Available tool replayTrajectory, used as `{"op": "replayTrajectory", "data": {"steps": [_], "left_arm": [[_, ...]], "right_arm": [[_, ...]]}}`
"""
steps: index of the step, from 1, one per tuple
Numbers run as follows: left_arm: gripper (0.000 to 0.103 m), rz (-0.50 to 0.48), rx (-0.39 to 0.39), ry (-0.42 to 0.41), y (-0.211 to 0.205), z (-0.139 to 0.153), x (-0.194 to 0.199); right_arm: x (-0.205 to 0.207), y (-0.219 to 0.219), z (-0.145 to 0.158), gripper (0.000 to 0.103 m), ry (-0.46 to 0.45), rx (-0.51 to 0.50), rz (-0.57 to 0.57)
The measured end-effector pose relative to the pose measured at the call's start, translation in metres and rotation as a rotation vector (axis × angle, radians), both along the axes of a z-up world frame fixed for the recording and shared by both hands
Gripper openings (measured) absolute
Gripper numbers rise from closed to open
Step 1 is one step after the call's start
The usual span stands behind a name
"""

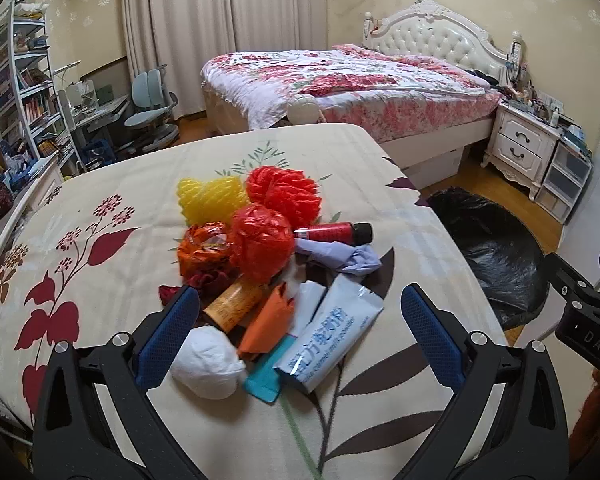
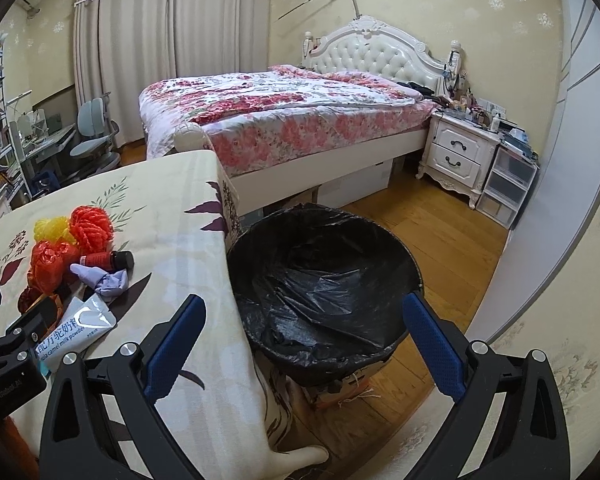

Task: Collect trash
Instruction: 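Close the left tool on the white tissue ball while the right tool moves toward the milk tube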

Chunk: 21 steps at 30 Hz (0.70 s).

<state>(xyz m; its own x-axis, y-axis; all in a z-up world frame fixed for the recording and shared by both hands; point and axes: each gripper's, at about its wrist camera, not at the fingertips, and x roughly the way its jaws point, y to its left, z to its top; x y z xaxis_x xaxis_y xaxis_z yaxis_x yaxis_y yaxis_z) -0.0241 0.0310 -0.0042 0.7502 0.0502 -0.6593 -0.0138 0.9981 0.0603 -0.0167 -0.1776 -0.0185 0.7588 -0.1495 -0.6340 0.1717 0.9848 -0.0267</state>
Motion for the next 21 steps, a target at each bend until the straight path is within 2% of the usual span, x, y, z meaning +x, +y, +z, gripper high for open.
{"op": "replayTrajectory", "data": {"steps": [2, 3, 5, 11, 21], "left_arm": [[0.098, 0.018, 0.004, 0.001, 0.012, 0.000, -0.004], [0.098, 0.027, 0.006, 0.002, 0.018, 0.001, -0.006], [0.098, 0.044, 0.008, 0.004, 0.029, 0.000, -0.011], [0.095, 0.083, 0.020, 0.023, 0.058, -0.006, -0.021], [0.091, 0.087, 0.005, 0.077, 0.069, -0.023, -0.020]], "right_arm": [[0.000, 0.008, 0.001, 0.088, 0.003, 0.002, 0.020], [0.000, 0.012, 0.001, 0.076, 0.007, 0.004, 0.030], [0.002, 0.019, 0.000, 0.067, 0.024, 0.013, 0.052], [0.001, 0.046, -0.004, 0.067, 0.042, 0.021, 0.113], [0.003, 0.064, -0.011, 0.067, 0.071, 0.026, 0.157]]}}
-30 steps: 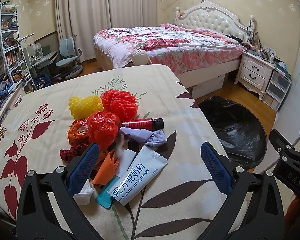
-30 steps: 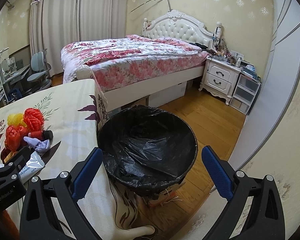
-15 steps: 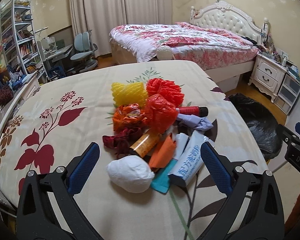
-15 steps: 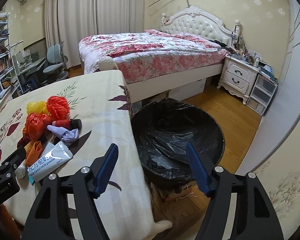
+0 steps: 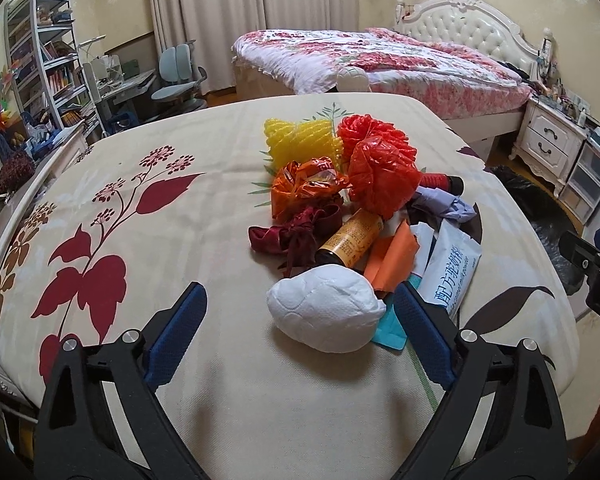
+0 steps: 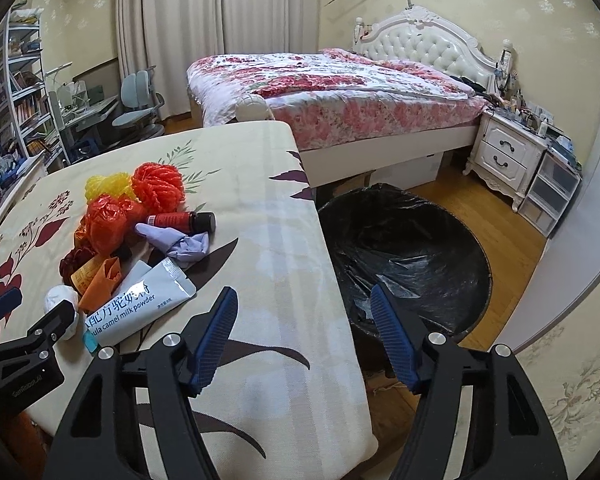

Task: Collect trash
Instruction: 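Close the left tool on the white tissue ball while the right tool moves toward the milk tube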

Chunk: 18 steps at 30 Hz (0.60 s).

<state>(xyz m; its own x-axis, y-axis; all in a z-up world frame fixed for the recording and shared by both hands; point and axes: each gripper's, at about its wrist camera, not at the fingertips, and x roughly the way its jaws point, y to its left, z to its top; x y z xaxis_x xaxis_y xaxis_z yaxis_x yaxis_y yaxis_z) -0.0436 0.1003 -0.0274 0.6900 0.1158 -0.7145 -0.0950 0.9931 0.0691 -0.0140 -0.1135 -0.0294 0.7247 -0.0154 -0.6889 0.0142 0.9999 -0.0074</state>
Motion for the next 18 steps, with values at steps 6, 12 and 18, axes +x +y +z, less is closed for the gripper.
{"op": "replayTrajectory", "data": {"steps": [6, 12, 18], "left_arm": [[0.085, -0.011, 0.002, 0.012, 0.003, -0.010, 0.003], [0.052, -0.038, -0.018, 0.052, 0.004, -0.020, 0.008], [0.045, -0.037, -0.010, 0.030, 0.010, -0.018, 0.001]], "right_arm": [[0.003, 0.005, -0.005, 0.068, 0.016, 0.003, 0.013], [0.002, 0.012, -0.004, 0.068, 0.015, 0.000, 0.032], [0.002, 0.026, -0.002, 0.068, 0.021, 0.009, 0.068]]}}
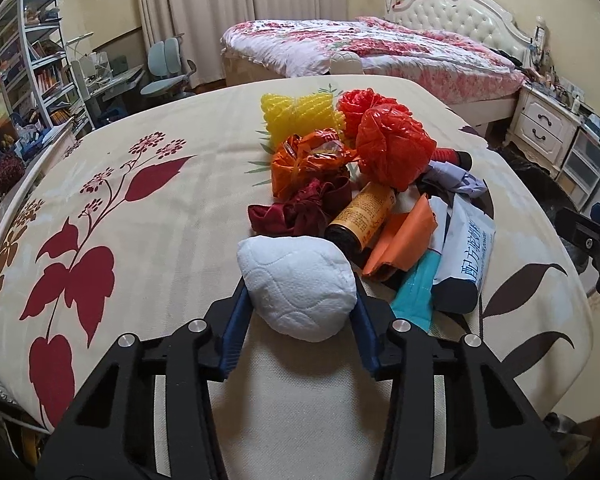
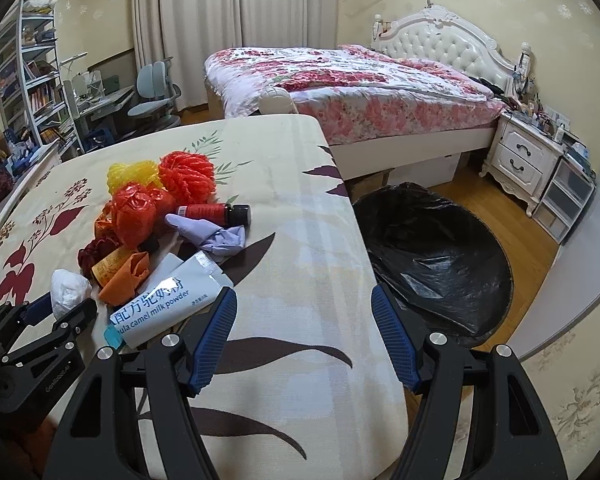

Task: Collect trash
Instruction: 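Close the left tool on the white tissue ball while the right tool moves toward the milk tube, then grasp the white milk powder tube with the right tool while the left tool holds the tissue ball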

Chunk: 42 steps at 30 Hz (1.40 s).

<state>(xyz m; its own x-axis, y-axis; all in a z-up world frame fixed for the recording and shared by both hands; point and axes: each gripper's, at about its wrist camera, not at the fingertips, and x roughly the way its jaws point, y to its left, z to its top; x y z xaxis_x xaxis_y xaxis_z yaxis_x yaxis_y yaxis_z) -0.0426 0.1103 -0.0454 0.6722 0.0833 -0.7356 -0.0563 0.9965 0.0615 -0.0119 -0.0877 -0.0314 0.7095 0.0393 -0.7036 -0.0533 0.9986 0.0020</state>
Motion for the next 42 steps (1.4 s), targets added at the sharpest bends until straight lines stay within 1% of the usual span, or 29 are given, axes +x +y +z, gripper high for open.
{"op": "replayTrajectory", "data": {"steps": [4, 8, 11, 13, 15, 19, 23, 25, 29, 31, 35, 38, 42], "left_arm": [[0.044, 0.027, -0.002, -0.012, 0.012, 0.003, -0.003], [0.044, 0.061, 0.000, -0.014, 0.029, 0.004, -0.004], [0.044, 0.086, -0.002, -0.014, 0.039, 0.004, -0.005], [0.044, 0.097, -0.009, -0.014, 0.043, 0.004, -0.005], [0.044, 0.103, -0.017, -0.014, 0.047, 0.004, -0.005], [0.044, 0.106, -0.024, -0.016, 0.051, 0.004, -0.006], [0.044, 0.104, -0.033, -0.016, 0.050, 0.002, -0.004], [0.044, 0.104, -0.035, -0.015, 0.050, 0.002, -0.004], [0.044, 0.111, -0.031, -0.021, 0.050, 0.003, -0.004], [0.044, 0.118, -0.028, -0.024, 0.052, 0.003, -0.003], [0.044, 0.132, -0.030, -0.020, 0.057, 0.003, -0.003], [0.044, 0.135, -0.031, -0.021, 0.059, 0.003, -0.005], [0.044, 0.132, -0.035, -0.019, 0.059, 0.003, -0.005]], "right_arm": [[0.002, 0.017, 0.004, 0.068, 0.004, 0.024, 0.039], [0.006, 0.043, 0.006, 0.070, 0.012, 0.042, 0.099], [0.011, 0.062, 0.000, 0.071, 0.037, 0.049, 0.139], [0.013, 0.068, -0.006, 0.071, 0.060, 0.034, 0.148], [0.012, 0.068, -0.010, 0.071, 0.075, 0.013, 0.141], [0.008, 0.052, -0.017, 0.071, 0.096, -0.024, 0.098], [0.009, 0.040, -0.021, 0.071, 0.115, -0.020, 0.066], [0.009, 0.039, -0.018, 0.071, 0.107, -0.001, 0.058], [0.010, 0.048, -0.007, 0.071, 0.072, 0.025, 0.069], [0.014, 0.056, -0.007, 0.071, 0.074, 0.029, 0.090], [0.019, 0.069, -0.017, 0.071, 0.102, 0.010, 0.118], [0.018, 0.066, -0.023, 0.071, 0.129, -0.007, 0.109], [0.012, 0.055, -0.027, 0.071, 0.136, -0.024, 0.083]]}}
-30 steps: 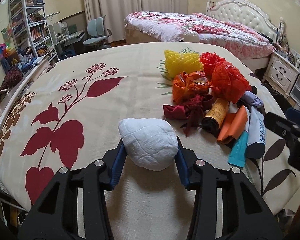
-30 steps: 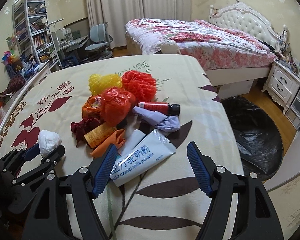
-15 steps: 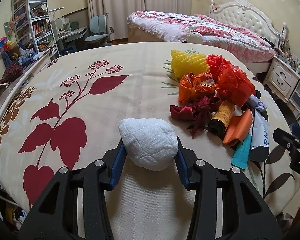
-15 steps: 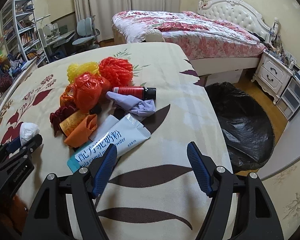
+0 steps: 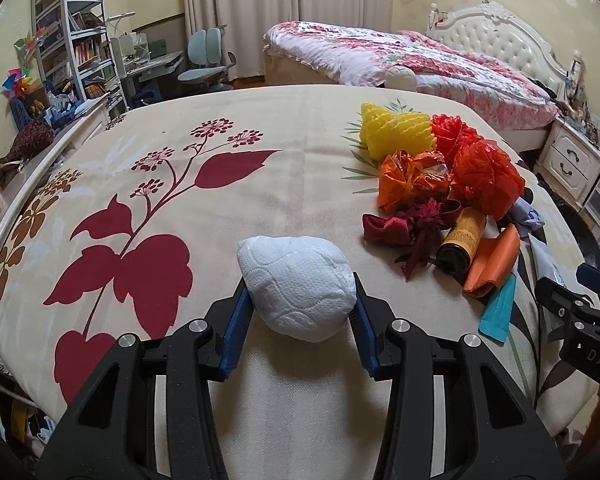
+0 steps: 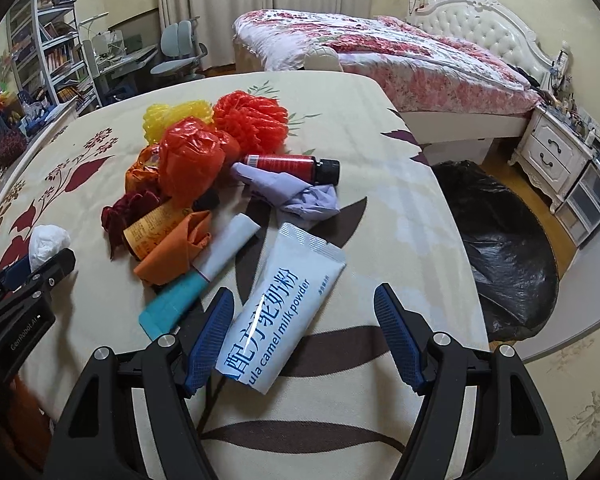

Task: Collect trash
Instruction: 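Grasp the white milk powder tube with the right tool while the left tool holds the tissue ball, then carry the tissue ball and milk tube over the black trash bin with both tools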

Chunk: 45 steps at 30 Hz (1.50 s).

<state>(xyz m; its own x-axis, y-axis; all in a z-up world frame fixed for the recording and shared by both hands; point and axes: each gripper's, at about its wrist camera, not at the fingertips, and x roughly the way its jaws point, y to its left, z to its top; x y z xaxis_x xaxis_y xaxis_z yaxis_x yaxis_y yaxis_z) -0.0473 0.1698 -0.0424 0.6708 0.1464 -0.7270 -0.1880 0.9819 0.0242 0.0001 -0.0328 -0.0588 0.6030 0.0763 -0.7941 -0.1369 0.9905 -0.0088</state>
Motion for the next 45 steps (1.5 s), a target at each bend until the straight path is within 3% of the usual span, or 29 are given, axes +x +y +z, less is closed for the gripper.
{"op": "replayTrajectory", "data": {"steps": [8, 14, 17, 26, 38, 45], "left_arm": [[0.044, -0.021, -0.004, 0.004, -0.008, -0.003, 0.001], [0.044, -0.031, -0.013, -0.002, -0.015, 0.000, 0.002], [0.044, -0.038, -0.020, -0.008, -0.020, 0.003, 0.003], [0.044, -0.105, -0.034, -0.048, -0.055, 0.023, 0.012], [0.044, -0.274, -0.032, -0.115, -0.143, 0.047, 0.049], [0.044, -0.365, -0.029, -0.123, -0.197, 0.045, 0.080]], "right_arm": [[0.000, -0.010, -0.004, 0.070, 0.002, 0.006, -0.017], [-0.001, -0.007, -0.006, 0.034, 0.021, 0.058, 0.040], [-0.003, -0.007, -0.003, 0.027, 0.014, 0.063, 0.049], [-0.012, -0.031, 0.020, 0.025, -0.076, 0.051, 0.014], [0.005, -0.124, 0.041, 0.025, -0.175, 0.025, -0.202], [0.024, -0.163, 0.034, 0.025, -0.192, 0.004, -0.293]]}}
